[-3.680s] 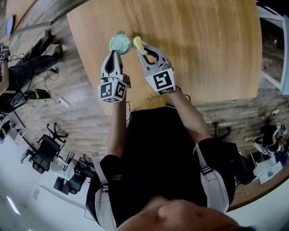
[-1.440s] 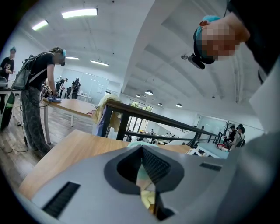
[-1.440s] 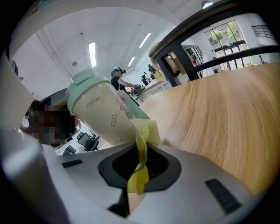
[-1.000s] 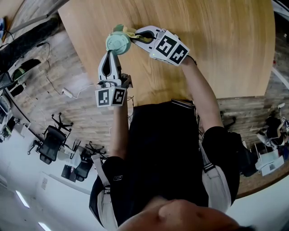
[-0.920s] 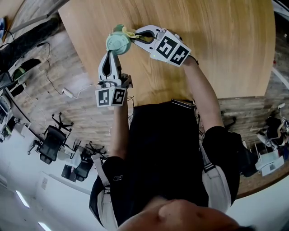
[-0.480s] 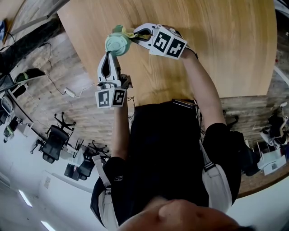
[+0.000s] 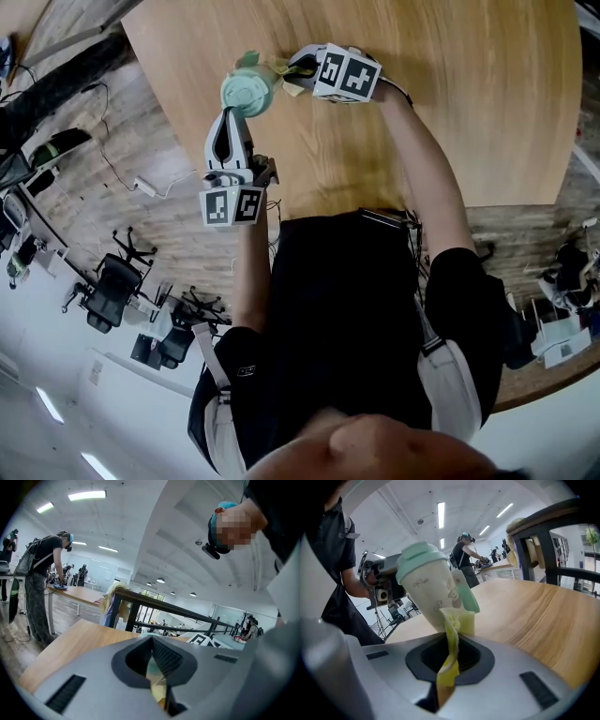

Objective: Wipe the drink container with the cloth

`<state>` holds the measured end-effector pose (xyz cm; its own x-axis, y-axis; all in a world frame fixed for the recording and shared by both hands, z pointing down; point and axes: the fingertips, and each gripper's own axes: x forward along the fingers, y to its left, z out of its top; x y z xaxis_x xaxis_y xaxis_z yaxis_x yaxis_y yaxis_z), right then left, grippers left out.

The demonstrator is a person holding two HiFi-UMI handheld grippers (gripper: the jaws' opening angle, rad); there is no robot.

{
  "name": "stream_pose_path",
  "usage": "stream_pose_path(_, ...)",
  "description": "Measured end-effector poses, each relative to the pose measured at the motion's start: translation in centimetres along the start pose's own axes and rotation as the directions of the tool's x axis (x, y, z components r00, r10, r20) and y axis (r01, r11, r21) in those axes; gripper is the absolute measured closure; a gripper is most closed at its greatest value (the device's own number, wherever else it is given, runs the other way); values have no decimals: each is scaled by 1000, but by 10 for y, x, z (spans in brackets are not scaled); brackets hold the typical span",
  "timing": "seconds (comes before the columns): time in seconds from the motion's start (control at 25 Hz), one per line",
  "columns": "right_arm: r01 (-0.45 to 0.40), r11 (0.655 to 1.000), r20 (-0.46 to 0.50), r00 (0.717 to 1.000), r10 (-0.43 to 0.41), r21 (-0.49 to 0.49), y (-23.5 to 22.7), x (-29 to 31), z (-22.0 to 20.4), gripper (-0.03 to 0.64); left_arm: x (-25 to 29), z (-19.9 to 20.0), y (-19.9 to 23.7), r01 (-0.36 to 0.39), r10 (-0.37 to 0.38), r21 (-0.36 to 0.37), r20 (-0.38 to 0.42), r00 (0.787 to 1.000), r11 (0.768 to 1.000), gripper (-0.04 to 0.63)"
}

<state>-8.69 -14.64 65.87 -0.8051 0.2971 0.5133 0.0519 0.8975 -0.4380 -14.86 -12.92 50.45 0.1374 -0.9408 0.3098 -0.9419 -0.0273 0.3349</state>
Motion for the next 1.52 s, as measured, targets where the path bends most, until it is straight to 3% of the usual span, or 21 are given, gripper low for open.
stream_pose_path(0.36,-38,996,-86,996,31,-82,-10,-1,10,574,-1,4,-1,0,0,-9,8,1000,1000,572)
stream_pose_path(0.88,-81,958,8,996,87,-275,19,-44,77,574,0,3,-2,3,-2,-13,15,1000,1000,572)
stream_pose_path(1.2,-171,955,-55,985,162,-242,9,-32,70,574,-2,4,-2,4,-3,-15,15,1000,1000,572)
stream_pose_path(1.52,-244,942,-233,954,189,-232,-9,-7,32,574,-2,6,-3,6,-6,-20,14,1000,1000,572)
